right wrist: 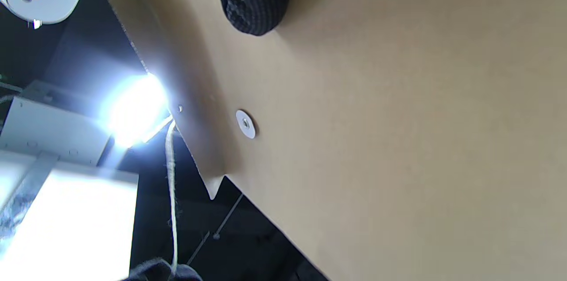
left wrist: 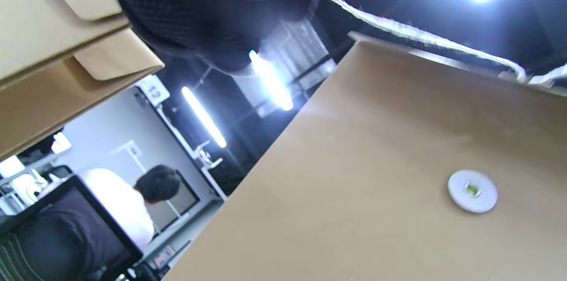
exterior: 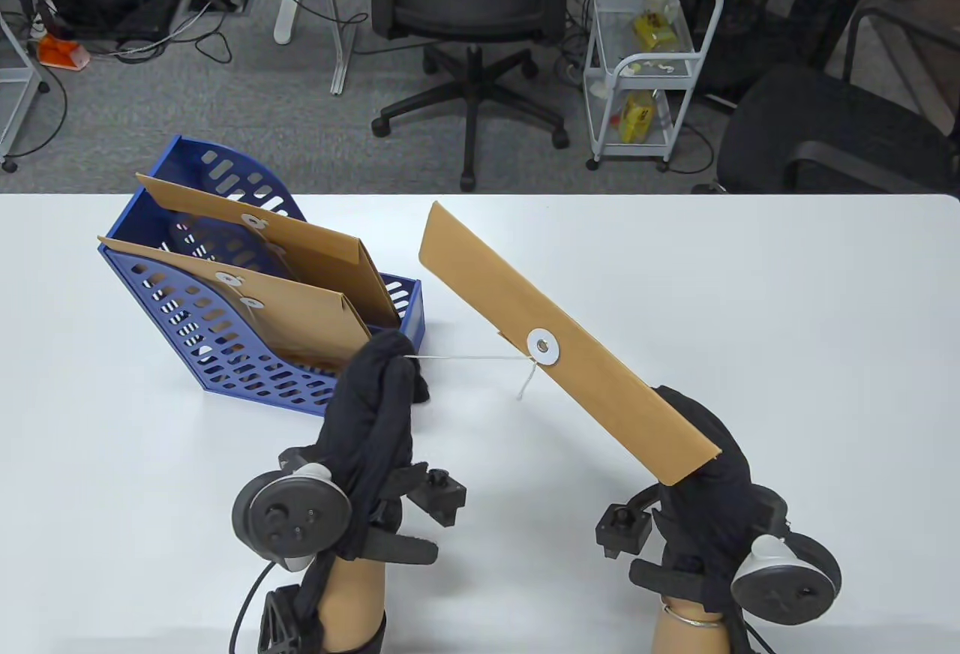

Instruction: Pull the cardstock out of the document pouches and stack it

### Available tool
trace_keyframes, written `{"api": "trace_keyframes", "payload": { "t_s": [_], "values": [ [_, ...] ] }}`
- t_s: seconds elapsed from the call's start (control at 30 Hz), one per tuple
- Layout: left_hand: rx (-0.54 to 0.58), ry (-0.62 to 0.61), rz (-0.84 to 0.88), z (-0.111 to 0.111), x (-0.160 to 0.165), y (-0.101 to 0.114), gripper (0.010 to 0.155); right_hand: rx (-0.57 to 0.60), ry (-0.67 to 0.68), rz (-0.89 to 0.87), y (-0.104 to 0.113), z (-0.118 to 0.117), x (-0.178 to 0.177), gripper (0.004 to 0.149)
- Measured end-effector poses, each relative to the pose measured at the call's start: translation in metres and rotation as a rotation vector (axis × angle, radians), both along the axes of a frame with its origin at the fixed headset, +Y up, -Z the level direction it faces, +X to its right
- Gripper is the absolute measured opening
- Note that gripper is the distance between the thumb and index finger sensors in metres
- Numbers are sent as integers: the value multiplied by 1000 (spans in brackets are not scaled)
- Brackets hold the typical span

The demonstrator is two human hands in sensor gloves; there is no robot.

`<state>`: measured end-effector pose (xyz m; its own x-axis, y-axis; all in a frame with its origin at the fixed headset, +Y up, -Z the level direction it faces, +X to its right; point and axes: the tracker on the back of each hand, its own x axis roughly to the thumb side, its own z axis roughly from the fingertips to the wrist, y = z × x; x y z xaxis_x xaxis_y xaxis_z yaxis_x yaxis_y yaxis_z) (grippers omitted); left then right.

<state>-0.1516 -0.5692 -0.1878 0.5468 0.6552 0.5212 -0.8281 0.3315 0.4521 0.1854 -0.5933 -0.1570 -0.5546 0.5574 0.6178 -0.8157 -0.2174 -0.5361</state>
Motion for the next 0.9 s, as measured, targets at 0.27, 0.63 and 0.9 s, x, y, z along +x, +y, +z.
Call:
{"api": "trace_keyframes", "payload": {
  "t_s": [0.27, 0.63, 0.9],
  "values": [
    [275, 59, -237, 35, 16, 20, 56, -21, -137, 140, 0, -1, -13, 33],
    [107, -113, -592, 35, 83, 12, 62, -48, -93, 240, 5, 3, -15, 33],
    [177, -25, -390, 34, 46, 16, 59, -62, -59, 323, 7, 4, -7, 32]
  ]
}}
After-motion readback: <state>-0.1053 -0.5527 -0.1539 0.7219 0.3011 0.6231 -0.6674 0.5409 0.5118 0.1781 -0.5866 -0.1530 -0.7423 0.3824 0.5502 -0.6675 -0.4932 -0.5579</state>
